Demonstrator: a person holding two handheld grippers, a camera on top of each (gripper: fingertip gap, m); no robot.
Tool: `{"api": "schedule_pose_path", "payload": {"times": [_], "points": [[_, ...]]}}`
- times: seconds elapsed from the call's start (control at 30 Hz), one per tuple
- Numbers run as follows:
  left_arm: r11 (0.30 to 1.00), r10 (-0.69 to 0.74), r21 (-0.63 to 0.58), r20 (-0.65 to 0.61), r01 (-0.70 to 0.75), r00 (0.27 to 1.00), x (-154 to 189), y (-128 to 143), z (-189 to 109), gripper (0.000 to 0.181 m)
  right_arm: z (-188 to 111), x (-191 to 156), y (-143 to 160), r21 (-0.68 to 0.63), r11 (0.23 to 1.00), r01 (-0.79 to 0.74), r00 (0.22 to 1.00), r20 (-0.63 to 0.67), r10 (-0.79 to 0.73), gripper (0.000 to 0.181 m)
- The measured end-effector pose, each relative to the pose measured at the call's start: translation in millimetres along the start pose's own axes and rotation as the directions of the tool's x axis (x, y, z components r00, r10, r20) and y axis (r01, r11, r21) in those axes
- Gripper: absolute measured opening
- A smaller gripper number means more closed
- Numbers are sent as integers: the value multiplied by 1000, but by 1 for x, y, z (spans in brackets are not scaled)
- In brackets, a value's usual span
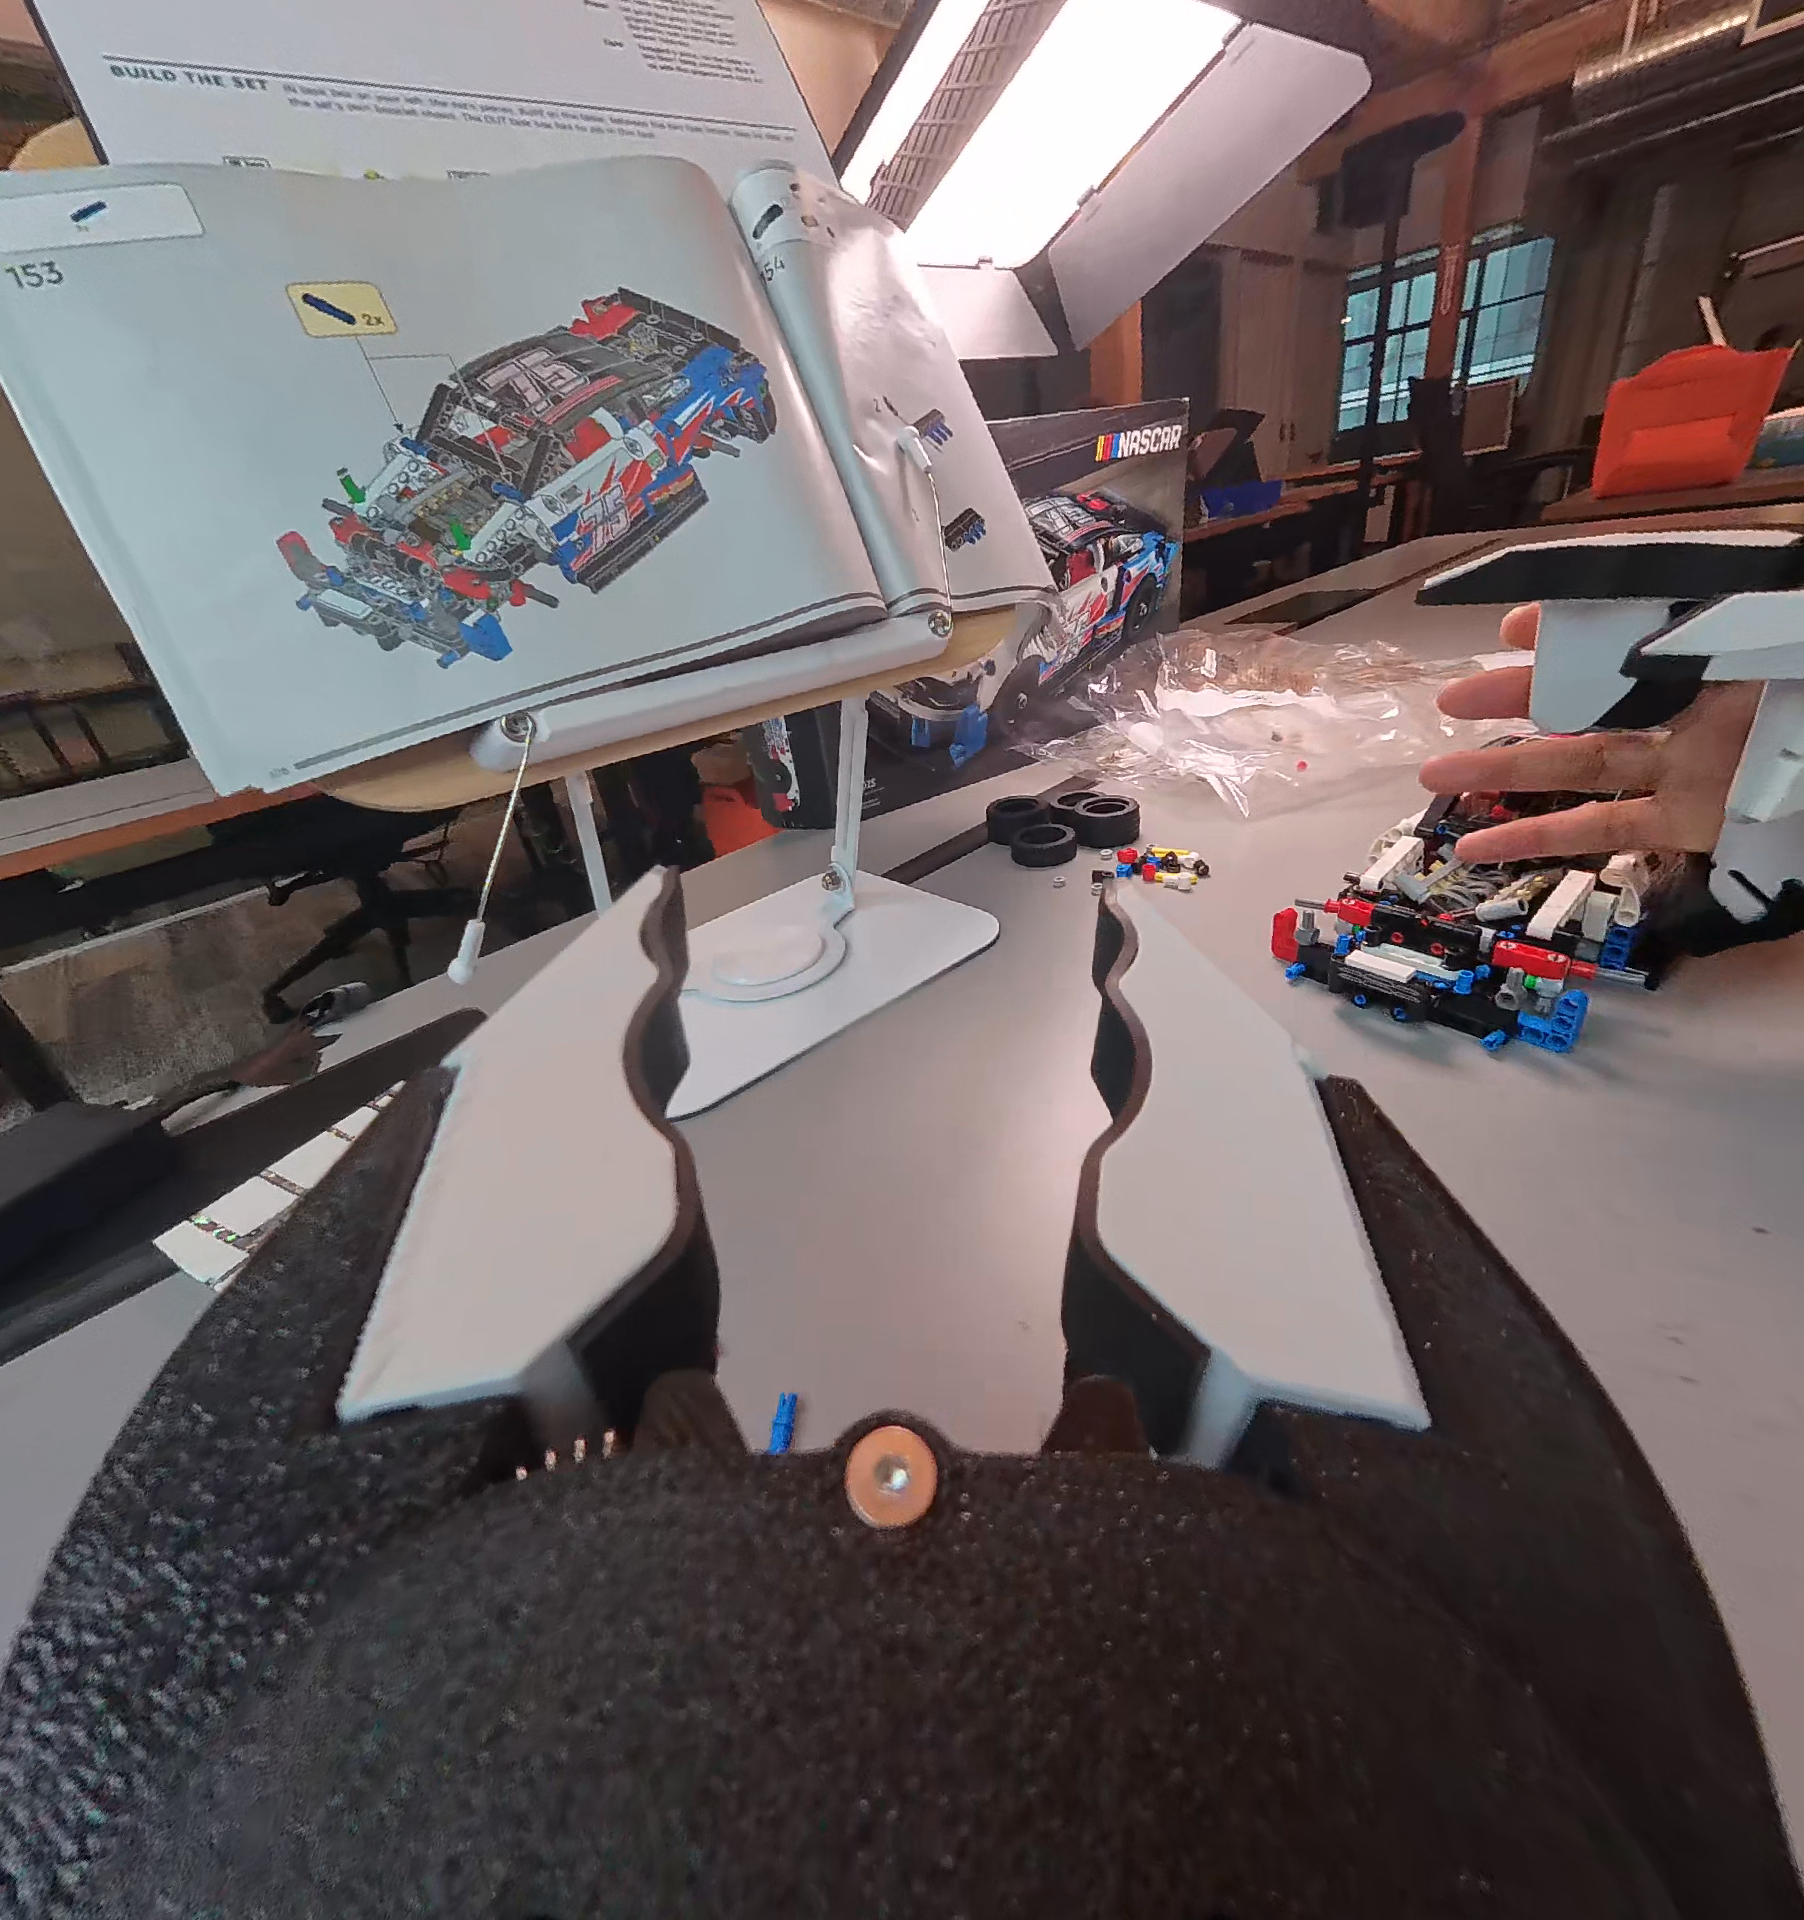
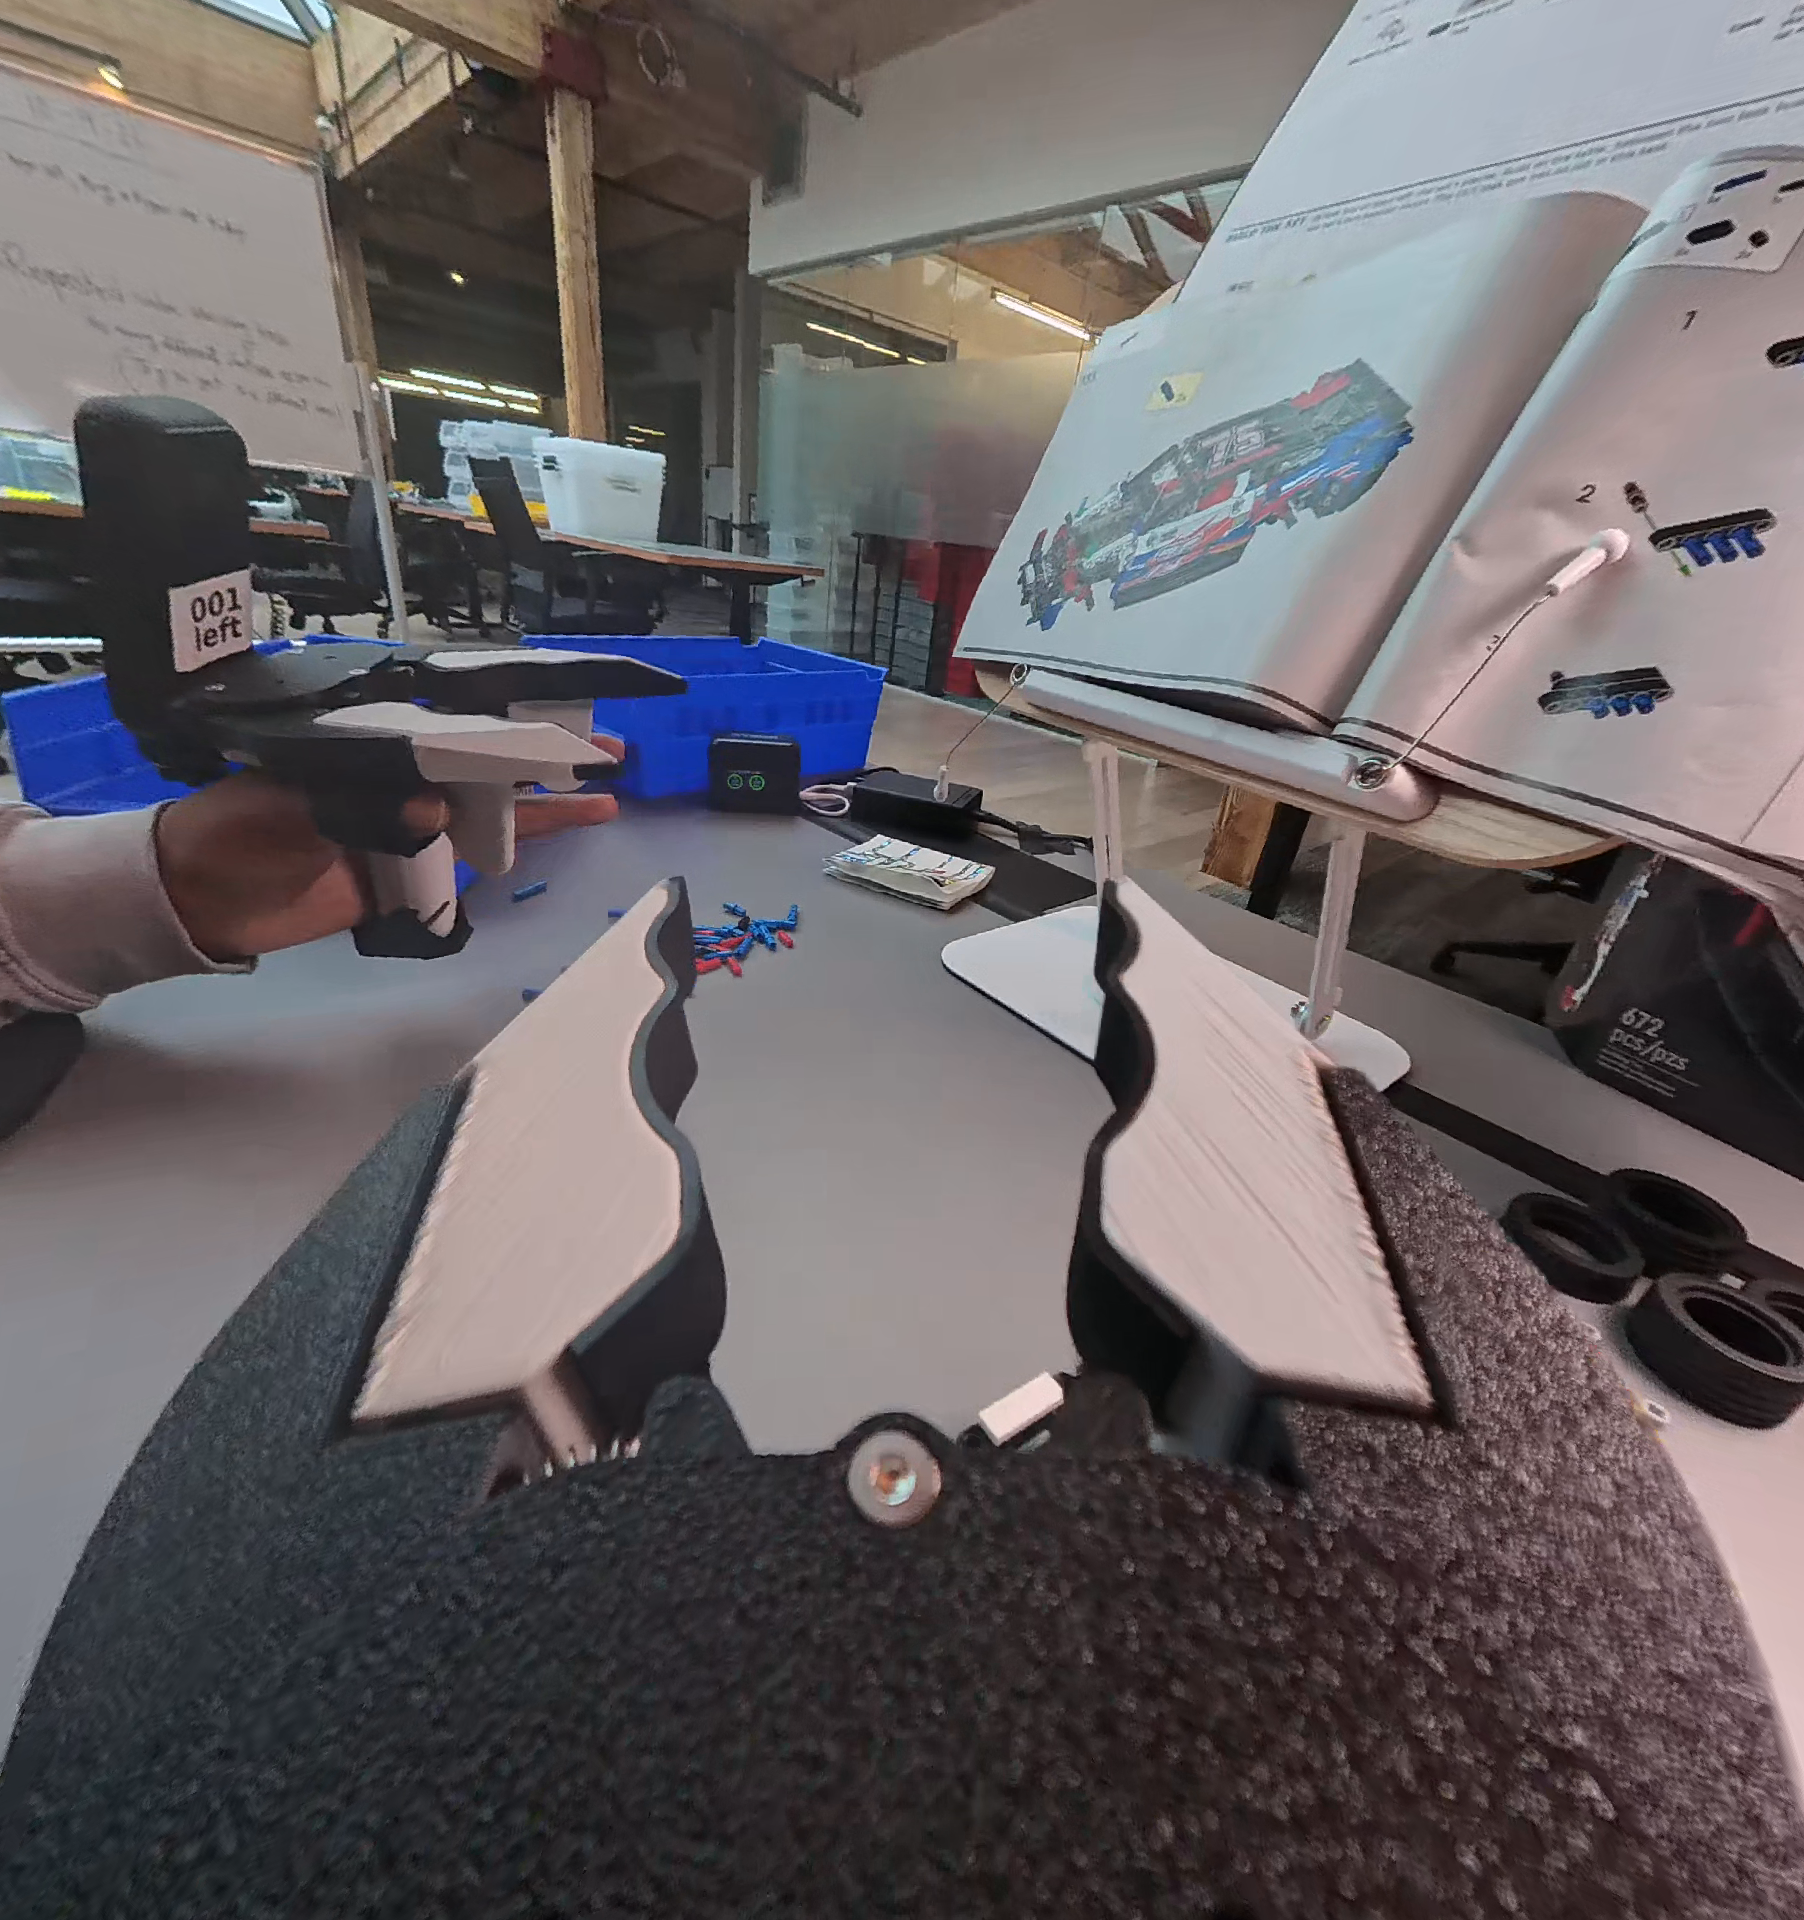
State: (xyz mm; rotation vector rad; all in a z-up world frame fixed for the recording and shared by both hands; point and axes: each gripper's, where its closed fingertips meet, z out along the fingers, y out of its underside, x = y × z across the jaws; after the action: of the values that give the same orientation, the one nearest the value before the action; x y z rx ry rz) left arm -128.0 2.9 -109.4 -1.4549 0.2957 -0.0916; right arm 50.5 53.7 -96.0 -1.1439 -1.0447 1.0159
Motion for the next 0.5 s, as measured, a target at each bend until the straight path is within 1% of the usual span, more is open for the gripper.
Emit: {"api": "schedule_pose_path", "payload": {"times": [0.1,0.2,0.23,0.27,0.4,0.5], "points": [[999,-25,28,-16,25,1000,1,-3,-2,75,3,-5,6,-28,1000,1,1000,21,-1,75],[1000,-15,19,21,14,1000,-6,-3,-2,73,7,-19,16,-83,997,-5,997,73,11,65],[1000,-4,11,29,4,1000,-8,-3,-1,72,8,-26,18,-95,995,2,996,87,6,59],[1000,4,2,38,-4,999,-11,-3,0,67,10,-34,22,-111,994,15,994,107,-3,51],[999,6,-46,47,-4,999,-21,-4,8,42,21,-71,38,-152,985,76,984,173,-49,34],[999,-7,-39,55,9,998,-32,-15,18,27,28,-95,50,-178,979,97,974,218,-56,32]]}}
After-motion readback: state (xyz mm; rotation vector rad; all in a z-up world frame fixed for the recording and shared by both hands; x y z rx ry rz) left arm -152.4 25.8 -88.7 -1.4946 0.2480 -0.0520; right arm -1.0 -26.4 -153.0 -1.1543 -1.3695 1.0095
